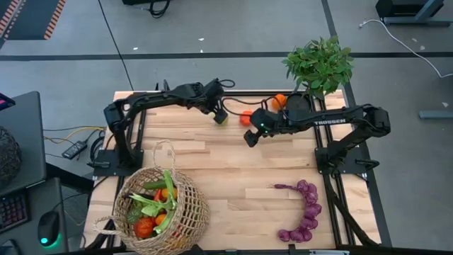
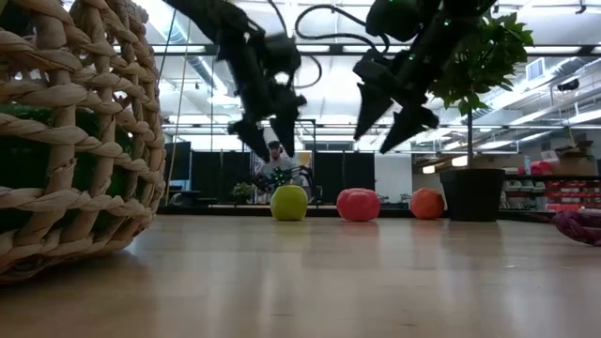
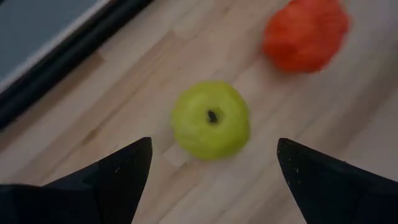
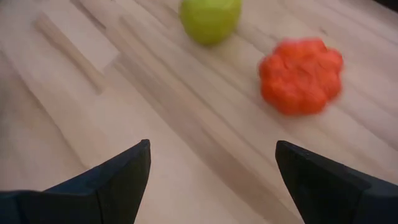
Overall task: Build produce basket
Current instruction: Put the apple into the basket
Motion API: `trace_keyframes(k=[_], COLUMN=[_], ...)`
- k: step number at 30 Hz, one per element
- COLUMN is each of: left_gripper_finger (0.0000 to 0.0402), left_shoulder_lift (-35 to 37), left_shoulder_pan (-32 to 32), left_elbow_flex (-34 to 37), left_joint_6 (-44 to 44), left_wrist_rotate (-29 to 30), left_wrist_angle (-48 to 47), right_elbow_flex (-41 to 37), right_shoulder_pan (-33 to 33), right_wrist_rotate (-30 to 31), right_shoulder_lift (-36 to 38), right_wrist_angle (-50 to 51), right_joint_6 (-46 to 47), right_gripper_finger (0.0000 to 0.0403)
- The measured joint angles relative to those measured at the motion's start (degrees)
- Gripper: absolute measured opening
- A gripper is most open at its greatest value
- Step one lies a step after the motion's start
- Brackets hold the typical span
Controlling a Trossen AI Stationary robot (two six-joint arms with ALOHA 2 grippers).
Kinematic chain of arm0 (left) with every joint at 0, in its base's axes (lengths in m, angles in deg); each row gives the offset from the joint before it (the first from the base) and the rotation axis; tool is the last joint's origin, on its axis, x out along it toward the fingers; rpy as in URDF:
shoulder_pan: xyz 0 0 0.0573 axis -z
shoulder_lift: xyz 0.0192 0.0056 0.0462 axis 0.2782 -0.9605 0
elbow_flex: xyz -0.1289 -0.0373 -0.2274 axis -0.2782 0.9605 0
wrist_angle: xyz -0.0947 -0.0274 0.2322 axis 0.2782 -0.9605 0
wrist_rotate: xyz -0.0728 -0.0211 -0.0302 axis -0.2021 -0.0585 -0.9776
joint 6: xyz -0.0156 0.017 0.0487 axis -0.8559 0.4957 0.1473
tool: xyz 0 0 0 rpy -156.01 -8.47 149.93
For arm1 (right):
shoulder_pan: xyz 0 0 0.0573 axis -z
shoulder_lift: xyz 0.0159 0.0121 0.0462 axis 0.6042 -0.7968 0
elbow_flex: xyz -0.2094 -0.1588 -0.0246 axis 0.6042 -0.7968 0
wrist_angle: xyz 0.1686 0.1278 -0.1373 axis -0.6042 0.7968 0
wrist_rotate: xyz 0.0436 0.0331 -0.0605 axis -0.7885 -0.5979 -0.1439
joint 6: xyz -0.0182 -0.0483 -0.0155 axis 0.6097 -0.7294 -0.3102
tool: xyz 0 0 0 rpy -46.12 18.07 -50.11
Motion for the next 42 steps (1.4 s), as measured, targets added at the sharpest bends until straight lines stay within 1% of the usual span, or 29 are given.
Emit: trace_keyframes(k=[4,8,13,15,17,19,21,22,24,28,36,42], left_gripper_finger=[0.0352,0.0352,0.0353,0.0353,0.0353,0.0353,0.0353,0.0353,0.0353,0.0353,0.0352,0.032], left_shoulder_lift=[-2.67,-4.36,-5.28,-5.66,-6.66,-7.36,-8.31,-8.61,-9.9,-11.34,-11.66,-8.89], left_shoulder_pan=[-0.8,-0.78,-0.71,-0.83,-0.82,-0.8,-0.62,-0.57,-0.11,0.56,1.58,1.95], left_elbow_flex=[0.21,0.21,0.1,0.16,0.08,0.23,0.08,0.14,0.07,-0.04,-0.01,0.32], left_joint_6=[-4.04,-5.27,-6.69,-6.84,-7.32,-8.6,-9.44,-9.77,-10.33,-11.67,-11.44,-11.31], left_wrist_rotate=[0.01,-0.43,-0.91,-0.53,-0.39,-0.42,-0.56,-0.7,-0.69,-1.75,-1.55,-5.05], left_wrist_angle=[0.3,2.66,5.91,5.0,5.98,4.58,6.32,5.36,6.97,7.35,8.79,6.9], right_elbow_flex=[0.0,0.0,0.0,0.0,0.0,0.0,0.0,0.0,0.0,0.0,0.0,0.0], right_shoulder_pan=[1.09,1.95,2.1,2.09,2.09,2.09,2.09,2.09,2.09,2.09,1.82,1.81], right_wrist_rotate=[-3.33,-6.55,-8.52,-9.36,-9.84,-10.26,-10.8,-11.09,-11.31,-12.29,-12.37,-12.28], right_shoulder_lift=[0.33,0.33,0.31,0.31,0.31,0.31,0.31,0.31,0.31,0.31,0.31,0.31], right_wrist_angle=[-2.52,-3.43,-4.1,-4.1,-4.08,-4.09,-3.9,-3.89,-3.69,-2.92,-2.61,-1.76], right_joint_6=[-1.33,-2.55,-4.55,-5.02,-5.47,-5.58,-6.37,-6.79,-7.22,-7.08,-4.95,-1.59], right_gripper_finger=[0.0348,0.0348,0.0348,0.0348,0.0348,0.0348,0.0348,0.0348,0.0348,0.0348,0.0348,0.0348])
